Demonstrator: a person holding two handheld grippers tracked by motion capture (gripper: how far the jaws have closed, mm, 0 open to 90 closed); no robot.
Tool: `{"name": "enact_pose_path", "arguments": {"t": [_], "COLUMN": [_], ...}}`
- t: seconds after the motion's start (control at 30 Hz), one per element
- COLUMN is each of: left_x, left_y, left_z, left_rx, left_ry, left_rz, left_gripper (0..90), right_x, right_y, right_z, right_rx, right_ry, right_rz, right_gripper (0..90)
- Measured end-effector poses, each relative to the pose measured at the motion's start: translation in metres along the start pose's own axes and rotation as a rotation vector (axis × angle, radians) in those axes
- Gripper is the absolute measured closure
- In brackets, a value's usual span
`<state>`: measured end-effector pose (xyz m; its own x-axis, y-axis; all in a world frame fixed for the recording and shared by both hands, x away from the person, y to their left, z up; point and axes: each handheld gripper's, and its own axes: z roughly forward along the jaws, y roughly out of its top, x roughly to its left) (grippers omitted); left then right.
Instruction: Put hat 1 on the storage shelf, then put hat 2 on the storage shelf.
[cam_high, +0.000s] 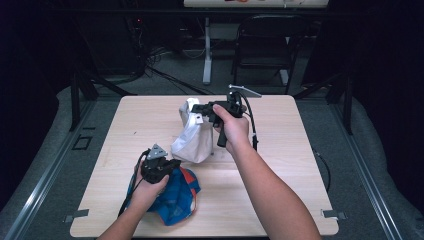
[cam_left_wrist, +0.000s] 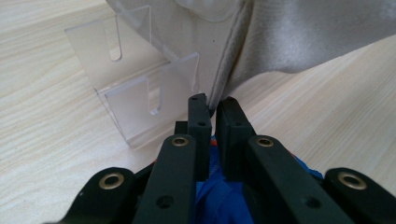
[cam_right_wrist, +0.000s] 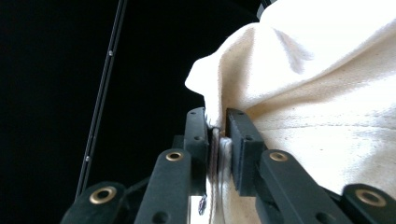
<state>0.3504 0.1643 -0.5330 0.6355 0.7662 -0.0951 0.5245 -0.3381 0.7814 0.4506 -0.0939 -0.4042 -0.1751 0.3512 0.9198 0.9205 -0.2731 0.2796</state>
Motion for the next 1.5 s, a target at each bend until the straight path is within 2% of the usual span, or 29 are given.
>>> {"name": "enact_pose_path", "arguments": {"t": [0.03,0.1,0.17,0.27,0.33,0.43,0.53,0.7,0.8,0.97,1.1,1.13,1.27,1.47,1.5], "left_x": [0.000,0.000,0.000,-0.002,-0.001,0.002,0.006,0.017,0.024,0.036,0.042,0.045,0.052,0.057,0.057], "left_y": [0.001,0.000,-0.001,-0.003,-0.006,-0.013,-0.023,-0.042,-0.049,-0.059,-0.067,-0.069,-0.076,-0.080,-0.081], "left_z": [-0.001,-0.003,-0.008,-0.019,-0.028,-0.038,-0.048,-0.065,-0.073,-0.088,-0.097,-0.098,-0.101,-0.102,-0.101], "left_rx": [0.007,0.001,-0.034,-0.055,-0.064,-0.077,-0.064,-0.058,-0.053,-0.079,-0.100,-0.094,-0.096,-0.087,-0.102], "left_ry": [-0.016,-0.013,-0.015,-0.002,0.015,0.020,0.034,0.069,0.108,0.122,0.152,0.164,0.168,0.182,0.187], "left_rz": [0.005,0.010,-0.004,0.016,0.024,0.014,0.022,-0.015,-0.051,-0.101,-0.119,-0.121,-0.152,-0.156,-0.159], "left_gripper": [85.0,84.1,77.1,68.9,65.9,62.2,61.4,61.2,57.8,57.7,57.8,57.8,57.9,57.9,57.7], "right_x": [0.000,0.000,0.003,0.004,0.002,-0.003,-0.010,-0.020,-0.023,-0.029,-0.035,-0.038,-0.050,-0.062,-0.063], "right_y": [0.000,0.000,-0.001,-0.002,-0.005,-0.012,-0.024,-0.045,-0.056,-0.077,-0.093,-0.096,-0.108,-0.125,-0.127], "right_z": [-0.001,-0.006,-0.015,-0.033,-0.043,-0.057,-0.070,-0.081,-0.084,-0.083,-0.078,-0.078,-0.076,-0.078,-0.078], "right_rx": [-0.002,-0.007,-0.015,-0.038,-0.033,-0.034,-0.028,-0.020,-0.025,-0.021,-0.053,-0.057,-0.068,-0.092,-0.090], "right_ry": [0.005,0.004,-0.003,-0.001,-0.026,-0.053,-0.061,-0.098,-0.119,-0.176,-0.292,-0.308,-0.332,-0.375,-0.389], "right_rz": [0.004,-0.012,-0.047,-0.097,-0.128,-0.172,-0.203,-0.280,-0.310,-0.371,-0.429,-0.440,-0.441,-0.454,-0.458], "right_gripper": [77.2,75.5,70.5,64.1,62.7,61.0,60.3,58.9,58.1,56.8,55.9,55.9,55.9,56.6,56.1]}}
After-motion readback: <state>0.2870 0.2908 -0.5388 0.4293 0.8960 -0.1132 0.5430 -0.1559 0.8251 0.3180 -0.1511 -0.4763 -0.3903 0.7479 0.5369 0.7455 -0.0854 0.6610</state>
